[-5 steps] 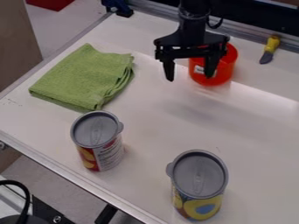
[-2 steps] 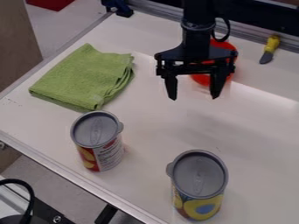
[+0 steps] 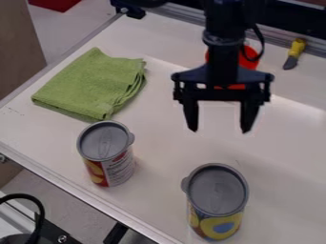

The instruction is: Move the yellow can in between green cloth and red object

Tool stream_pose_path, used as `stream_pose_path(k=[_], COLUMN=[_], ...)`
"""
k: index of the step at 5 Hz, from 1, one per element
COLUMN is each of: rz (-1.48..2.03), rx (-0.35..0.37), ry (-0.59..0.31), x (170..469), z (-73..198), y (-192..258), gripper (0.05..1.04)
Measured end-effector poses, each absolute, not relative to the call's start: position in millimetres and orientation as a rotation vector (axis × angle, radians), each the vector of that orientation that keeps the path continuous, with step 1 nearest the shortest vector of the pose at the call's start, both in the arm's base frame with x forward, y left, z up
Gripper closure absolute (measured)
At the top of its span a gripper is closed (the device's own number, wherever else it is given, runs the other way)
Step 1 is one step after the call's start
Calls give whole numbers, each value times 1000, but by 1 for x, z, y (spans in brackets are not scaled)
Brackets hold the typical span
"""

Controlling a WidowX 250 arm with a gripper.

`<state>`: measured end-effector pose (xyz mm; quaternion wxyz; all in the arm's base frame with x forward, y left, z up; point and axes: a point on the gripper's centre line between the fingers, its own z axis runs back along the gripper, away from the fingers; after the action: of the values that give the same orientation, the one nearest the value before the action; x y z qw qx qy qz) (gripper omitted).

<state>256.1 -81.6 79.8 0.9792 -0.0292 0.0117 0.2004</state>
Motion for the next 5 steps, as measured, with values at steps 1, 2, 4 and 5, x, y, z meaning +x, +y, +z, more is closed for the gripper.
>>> stream_pose_path(k=[1,2,4,5], rz=[333,281,234,295], rx=[-87,-107,-104,-104], ry=[82,106,99,124], x=[232,208,169,163], z=[80,81,75,71], y=[-101,-113,-127,-128], gripper=[87,87,87,87])
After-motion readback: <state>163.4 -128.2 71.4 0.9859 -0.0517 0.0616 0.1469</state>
